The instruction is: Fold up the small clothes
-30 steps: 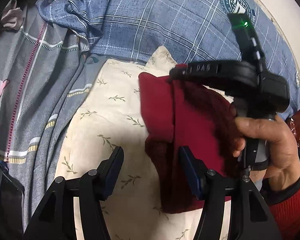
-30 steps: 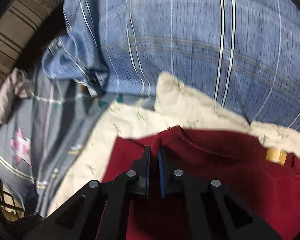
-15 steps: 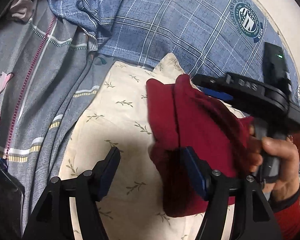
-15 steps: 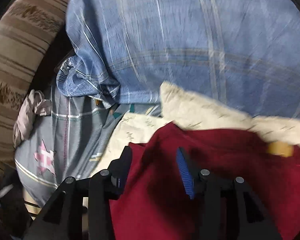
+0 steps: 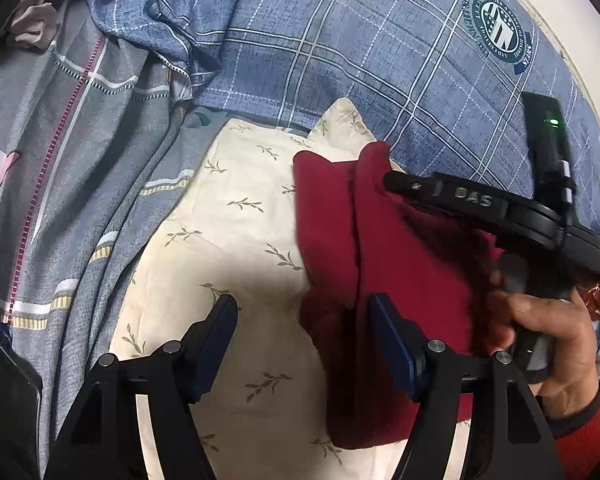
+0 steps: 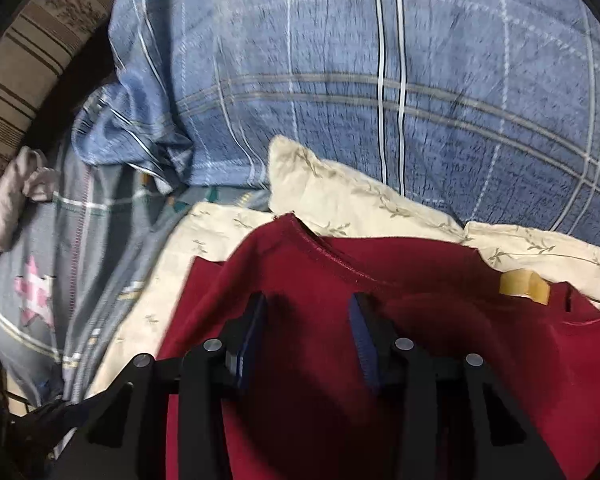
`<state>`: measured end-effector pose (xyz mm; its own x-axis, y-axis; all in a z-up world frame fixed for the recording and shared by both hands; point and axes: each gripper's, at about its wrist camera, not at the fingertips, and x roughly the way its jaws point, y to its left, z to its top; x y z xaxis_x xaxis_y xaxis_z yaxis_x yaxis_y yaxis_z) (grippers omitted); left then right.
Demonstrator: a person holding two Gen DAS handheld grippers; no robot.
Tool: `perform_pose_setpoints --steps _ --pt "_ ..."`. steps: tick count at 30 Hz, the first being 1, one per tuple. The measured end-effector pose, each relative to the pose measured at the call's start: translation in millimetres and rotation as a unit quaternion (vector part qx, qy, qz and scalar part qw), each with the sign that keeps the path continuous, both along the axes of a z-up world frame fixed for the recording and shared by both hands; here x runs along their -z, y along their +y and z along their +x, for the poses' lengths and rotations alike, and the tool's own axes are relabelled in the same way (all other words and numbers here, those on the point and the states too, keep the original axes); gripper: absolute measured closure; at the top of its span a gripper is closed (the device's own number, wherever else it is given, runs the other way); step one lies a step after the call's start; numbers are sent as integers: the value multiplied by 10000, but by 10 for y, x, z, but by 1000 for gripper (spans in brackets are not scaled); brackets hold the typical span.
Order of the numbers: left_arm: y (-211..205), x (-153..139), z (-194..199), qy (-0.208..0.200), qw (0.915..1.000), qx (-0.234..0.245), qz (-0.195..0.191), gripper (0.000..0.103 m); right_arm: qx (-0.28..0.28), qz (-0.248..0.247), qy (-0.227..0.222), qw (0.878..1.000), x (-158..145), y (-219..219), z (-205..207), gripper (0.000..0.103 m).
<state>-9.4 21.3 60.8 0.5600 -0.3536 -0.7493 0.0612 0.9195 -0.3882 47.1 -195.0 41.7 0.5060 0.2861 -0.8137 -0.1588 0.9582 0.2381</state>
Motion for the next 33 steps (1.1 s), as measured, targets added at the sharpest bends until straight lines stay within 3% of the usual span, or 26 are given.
perform_pose_setpoints --steps 3,10,12,14,19,23,26,28,30,32,33 --pt "-6 9 15 4 10000 -10 19 32 157 -85 -135 9997 -43 -93 -13 57" --pt "-31 41 61 32 10000 -23 9 30 281 -91 126 9995 135 -170 56 57" --pt "-43 50 71 40 10000 -23 4 29 240 -8 117 9996 76 -139 39 51" --pt "-56 61 84 44 10000 -18 -15 29 166 196 140 9996 20 -109 12 39" --pt "-50 76 78 48 10000 14 -75 28 -153 627 324 9974 -73 112 31 33" --pt "-34 87 78 70 9999 19 -108 28 -477 238 583 9969 -34 449 134 26" --pt "-33 94 84 81 9999 8 -126 26 -677 -342 713 9946 97 734 189 17" --pt "-47 96 82 80 9999 22 -113 24 -787 -764 606 9921 165 859 203 17" --pt "-69 102 88 87 9999 19 -70 22 -793 -909 519 9913 188 858 200 25" --pt "-93 103 100 74 10000 5 -55 21 -729 -1031 399 9912 153 773 173 60" --pt "-108 105 105 64 10000 3 -51 21 -754 -833 383 9929 122 706 159 67"
